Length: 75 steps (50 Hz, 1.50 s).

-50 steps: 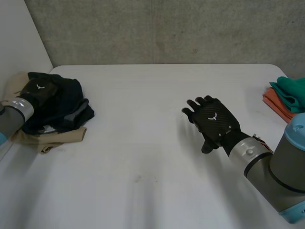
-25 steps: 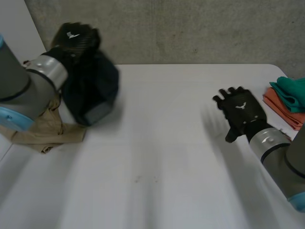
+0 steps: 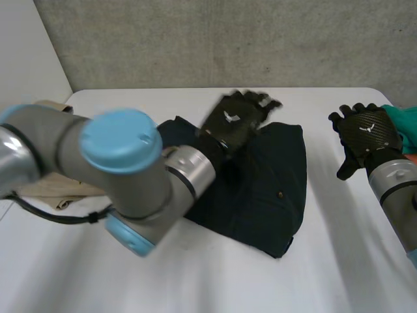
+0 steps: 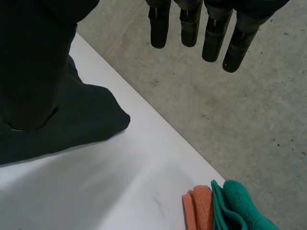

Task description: Fold the laundry.

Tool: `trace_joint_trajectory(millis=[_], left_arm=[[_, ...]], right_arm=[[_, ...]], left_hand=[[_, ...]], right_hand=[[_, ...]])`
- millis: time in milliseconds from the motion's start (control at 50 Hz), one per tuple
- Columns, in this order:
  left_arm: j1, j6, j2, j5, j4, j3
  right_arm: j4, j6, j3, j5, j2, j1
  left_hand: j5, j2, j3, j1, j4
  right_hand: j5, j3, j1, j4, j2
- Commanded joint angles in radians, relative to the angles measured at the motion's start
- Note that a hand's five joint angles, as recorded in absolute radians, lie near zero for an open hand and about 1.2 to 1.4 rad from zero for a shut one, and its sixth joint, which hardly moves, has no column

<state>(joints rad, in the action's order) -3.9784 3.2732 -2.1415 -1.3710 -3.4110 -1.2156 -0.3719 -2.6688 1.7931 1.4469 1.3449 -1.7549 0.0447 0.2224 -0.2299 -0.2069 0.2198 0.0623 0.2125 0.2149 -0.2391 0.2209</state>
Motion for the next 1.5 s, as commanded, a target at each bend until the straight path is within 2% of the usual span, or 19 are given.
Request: trace_joint_trajectory(millis=[20,80,220,280,400,480,540,600,660,680,760,800,980,1060,1140,1320,1460,1480,1500], left_arm=[[-0.246,0.055,0.132,0.02,-0.001,-0.064],[-0.315,0.091,0.106,0.038,0.007,-0.052],[-0.479,0.293,-0.087,0.21,0.045,0.039],[-0.481,0.379,-0.19,0.25,0.055,0.109],[-0.482,0.416,-0.333,0.251,0.05,0.223],[-0.475,0.416,-0.403,0.256,0.053,0.287],[-0.462,0.418,-0.437,0.251,0.05,0.317],[-0.45,0.419,-0.459,0.244,0.045,0.337],[-0.447,0.422,-0.468,0.231,0.044,0.343],[-0.446,0.422,-0.468,0.224,0.044,0.341],[-0.43,0.434,-0.46,0.159,0.036,0.331],[-0.423,0.454,-0.443,0.112,0.024,0.318],[-0.401,0.494,-0.172,0.01,0.018,0.137],[-0.395,0.487,-0.003,0.006,0.029,0.007],[-0.383,0.479,0.19,0.006,0.03,-0.142],[-0.308,0.26,0.456,-0.005,0.064,-0.398],[-0.24,0.109,0.378,-0.086,0.116,-0.435],[-0.235,0.106,0.356,-0.098,0.116,-0.43],[-0.235,0.106,0.33,-0.115,0.116,-0.426]], right_arm=[[0.235,-0.028,-0.029,0.0,0.082,-0.043],[0.338,-0.106,-0.037,0.001,0.091,-0.115],[0.383,-0.296,0.009,0.018,0.094,-0.221],[0.314,-0.362,0.034,0.082,0.062,-0.288],[0.17,-0.379,0.04,0.283,-0.094,-0.385],[0.134,-0.387,0.031,0.328,-0.141,-0.394],[0.117,-0.385,0.023,0.328,-0.165,-0.396],[0.102,-0.385,0.008,0.329,-0.199,-0.394],[0.096,-0.388,-0.012,0.333,-0.24,-0.388],[0.096,-0.388,-0.018,0.337,-0.253,-0.388],[0.093,-0.392,-0.021,0.339,-0.253,-0.38],[0.093,-0.392,-0.021,0.339,-0.248,-0.377],[0.1,-0.286,-0.058,0.299,-0.081,-0.258],[0.103,-0.098,-0.147,0.203,-0.041,-0.132],[0.102,-0.004,-0.288,0.149,-0.062,-0.098],[0.016,0.043,-0.626,0.034,-0.341,-0.092],[-0.125,0.041,-0.722,-0.111,-0.546,-0.097],[-0.131,0.04,-0.721,-0.118,-0.562,-0.1],[-0.134,0.043,-0.719,-0.123,-0.576,-0.1]], left_hand=[[0.003,0.0,0.008,-0.015,0.002],[0.015,0.012,-0.004,-0.027,0.014],[0.038,0.035,-0.028,-0.051,0.038],[0.041,0.038,-0.031,-0.054,0.041],[0.059,0.056,-0.048,-0.071,0.058],[0.12,0.117,-0.11,-0.133,0.12],[0.29,0.287,-0.28,-0.303,0.29],[0.686,0.683,-0.675,-0.698,0.685],[1.059,1.056,-1.048,-1.071,1.058],[1.15,1.147,-1.139,-1.162,1.15],[1.177,1.174,-1.166,-1.189,1.176],[1.177,1.174,-1.166,-1.189,1.176],[1.177,1.174,-1.166,-1.189,1.176],[1.177,1.174,-1.166,-1.189,1.176],[1.177,1.174,-1.166,-1.189,1.176],[1.177,1.174,-1.166,-1.189,1.176],[1.177,1.174,-1.166,-1.189,1.176],[1.177,1.174,-1.166,-1.189,1.176],[1.177,1.174,-1.166,-1.189,1.176]], right_hand=[[-0.062,-0.038,-0.04,0.065,-0.046],[-0.062,-0.038,-0.04,0.065,-0.046],[-0.062,-0.038,-0.04,0.065,-0.046],[-0.062,-0.038,-0.04,0.065,-0.046],[-0.062,-0.038,-0.04,0.065,-0.046],[-0.062,-0.038,-0.04,0.065,-0.046],[-0.062,-0.038,-0.04,0.065,-0.046],[-0.062,-0.038,-0.04,0.065,-0.046],[0.17,0.194,0.192,-0.168,0.186],[0.456,0.48,0.478,-0.454,0.472],[1.157,1.182,1.179,-1.155,1.173],[1.159,1.184,1.181,-1.157,1.175],[1.159,1.184,1.181,-1.157,1.175],[1.159,1.184,1.181,-1.157,1.175],[1.159,1.184,1.181,-1.157,1.175],[1.159,1.184,1.181,-1.157,1.175],[1.159,1.184,1.181,-1.157,1.175],[1.097,1.121,1.118,-1.094,1.112],[0.852,0.876,0.874,-0.85,0.868]])
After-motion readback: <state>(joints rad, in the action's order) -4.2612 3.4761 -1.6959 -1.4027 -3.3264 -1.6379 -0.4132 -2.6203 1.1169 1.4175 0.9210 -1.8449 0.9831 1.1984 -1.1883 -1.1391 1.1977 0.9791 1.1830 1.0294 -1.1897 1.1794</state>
